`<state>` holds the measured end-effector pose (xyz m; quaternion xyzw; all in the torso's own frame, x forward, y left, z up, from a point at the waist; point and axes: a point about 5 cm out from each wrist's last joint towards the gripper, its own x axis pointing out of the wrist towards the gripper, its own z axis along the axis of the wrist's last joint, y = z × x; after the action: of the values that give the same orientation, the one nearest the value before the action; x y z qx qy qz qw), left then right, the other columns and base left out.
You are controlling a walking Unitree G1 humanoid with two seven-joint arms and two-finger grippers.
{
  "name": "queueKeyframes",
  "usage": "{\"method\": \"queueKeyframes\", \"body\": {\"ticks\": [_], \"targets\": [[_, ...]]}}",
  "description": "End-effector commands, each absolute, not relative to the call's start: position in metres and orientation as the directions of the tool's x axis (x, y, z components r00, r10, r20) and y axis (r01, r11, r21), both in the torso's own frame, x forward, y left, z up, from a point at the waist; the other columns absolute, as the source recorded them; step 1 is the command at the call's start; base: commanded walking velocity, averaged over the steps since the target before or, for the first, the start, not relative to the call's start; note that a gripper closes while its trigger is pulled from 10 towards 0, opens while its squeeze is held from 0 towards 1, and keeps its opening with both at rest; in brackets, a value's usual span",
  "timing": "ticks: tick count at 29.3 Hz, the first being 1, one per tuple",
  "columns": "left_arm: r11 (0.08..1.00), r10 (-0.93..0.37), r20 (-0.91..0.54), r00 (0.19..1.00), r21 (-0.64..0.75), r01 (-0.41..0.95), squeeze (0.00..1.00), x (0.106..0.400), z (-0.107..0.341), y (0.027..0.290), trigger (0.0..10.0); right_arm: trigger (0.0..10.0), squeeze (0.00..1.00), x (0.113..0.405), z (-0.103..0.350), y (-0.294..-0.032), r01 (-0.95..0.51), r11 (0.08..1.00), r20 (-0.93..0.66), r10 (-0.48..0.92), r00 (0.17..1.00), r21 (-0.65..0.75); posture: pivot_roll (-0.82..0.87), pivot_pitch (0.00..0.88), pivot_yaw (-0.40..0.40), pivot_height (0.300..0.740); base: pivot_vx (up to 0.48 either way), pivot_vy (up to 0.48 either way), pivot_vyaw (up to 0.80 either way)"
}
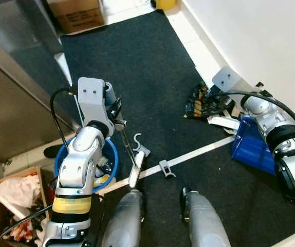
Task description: Sweep floor
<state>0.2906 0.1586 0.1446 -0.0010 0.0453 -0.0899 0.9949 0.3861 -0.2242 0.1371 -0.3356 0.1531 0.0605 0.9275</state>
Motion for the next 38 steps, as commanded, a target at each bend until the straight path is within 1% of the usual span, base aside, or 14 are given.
{"method": "queueKeyframes", "body": {"ticks": [1,2,3,4,7,8,14,15,17,23,26,28,36,38], "targets": [[0.983,-0.181,-0.075,0.981,-0.021,0.180,0.00,0.291,0.144,0.157,10.0,10.0,0.00,0.393,0.153,-0.222,-0.143,0.855,-0.255,0.013,0.967,-0.499,0.10,0.118,-0.011,0.740,0.000,0.000,0.00],[0.983,-0.183,-0.075,0.980,-0.021,0.182,0.00,0.292,0.144,0.156,10.0,10.0,0.00,0.395,0.158,-0.220,-0.117,0.876,-0.230,0.007,0.973,-0.467,0.10,0.118,-0.011,0.740,0.000,0.000,0.00],[0.983,-0.183,-0.075,0.980,-0.021,0.182,0.00,0.292,0.144,0.156,10.0,10.0,0.00,0.395,0.158,-0.220,-0.117,0.876,-0.230,0.007,0.973,-0.467,0.10,0.118,-0.011,0.740,0.000,0.000,0.00],[0.982,-0.187,-0.073,0.980,-0.020,0.186,0.00,0.293,0.145,0.155,10.0,10.0,0.00,0.399,0.169,-0.219,-0.064,0.906,-0.179,-0.013,0.984,-0.418,0.10,0.118,-0.011,0.740,0.000,0.000,0.00],[0.982,-0.191,-0.069,0.979,-0.017,0.190,0.00,0.294,0.147,0.154,10.0,10.0,0.00,0.402,0.179,-0.219,-0.021,0.926,-0.141,-0.035,0.989,-0.378,0.10,0.118,-0.011,0.740,0.000,0.000,0.00],[0.982,-0.189,-0.067,0.980,-0.015,0.189,0.00,0.295,0.147,0.156,10.0,10.0,0.00,0.406,0.192,-0.220,0.030,0.944,-0.099,-0.066,0.993,-0.328,0.10,0.112,-0.004,0.740,0.000,0.000,0.00],[0.983,-0.184,-0.068,0.981,-0.014,0.183,0.00,0.294,0.145,0.157,10.0,10.0,0.00,0.409,0.212,-0.226,0.145,0.949,0.001,-0.151,0.989,-0.280,0.10,0.113,-0.010,0.740,0.000,0.000,0.00],[0.983,-0.184,-0.068,0.981,-0.014,0.183,0.00,0.294,0.145,0.157,10.0,10.0,0.00,0.409,0.212,-0.226,0.145,0.949,0.001,-0.151,0.989,-0.280,0.10,0.113,-0.010,0.740,0.000,0.000,0.00],[0.983,-0.183,-0.067,0.981,-0.017,0.182,0.00,0.294,0.145,0.156,10.0,10.0,0.00,0.407,0.204,-0.223,0.168,0.952,0.003,-0.173,0.985,-0.255,0.10,0.114,-0.016,0.740,0.000,0.000,0.00],[0.985,-0.174,-0.062,0.983,-0.023,0.173,0.00,0.293,0.146,0.157,10.0,10.0,0.00,0.397,0.167,-0.214,0.230,0.960,-0.059,-0.242,0.968,-0.160,0.11,0.116,-0.019,0.740,0.000,0.000,0.00],[0.986,-0.169,-0.060,0.984,-0.020,0.168,0.00,0.294,0.147,0.159,10.0,10.0,0.00,0.389,0.145,-0.208,0.298,0.950,-0.110,-0.307,0.945,-0.094,0.11,0.116,-0.019,0.740,0.000,0.000,0.00],[0.988,-0.157,-0.054,0.986,-0.012,0.157,0.00,0.296,0.150,0.161,10.0,10.0,0.00,0.384,0.134,-0.210,0.367,0.929,-0.136,-0.371,0.918,-0.054,0.11,0.118,-0.012,0.740,0.000,0.000,0.00],[0.993,-0.111,-0.059,0.992,0.029,0.113,0.00,0.300,0.151,0.168,10.0,10.0,0.00,0.381,0.128,-0.212,0.384,0.920,-0.158,-0.392,0.906,-0.077,0.12,0.116,-0.012,0.740,0.000,0.000,0.00],[0.994,-0.092,-0.067,0.994,0.048,0.095,0.00,0.302,0.149,0.171,10.0,10.0,0.00,0.380,0.127,-0.218,0.404,0.913,-0.194,-0.408,0.892,-0.062,0.12,0.116,-0.012,0.740,0.000,0.000,0.00]]}}
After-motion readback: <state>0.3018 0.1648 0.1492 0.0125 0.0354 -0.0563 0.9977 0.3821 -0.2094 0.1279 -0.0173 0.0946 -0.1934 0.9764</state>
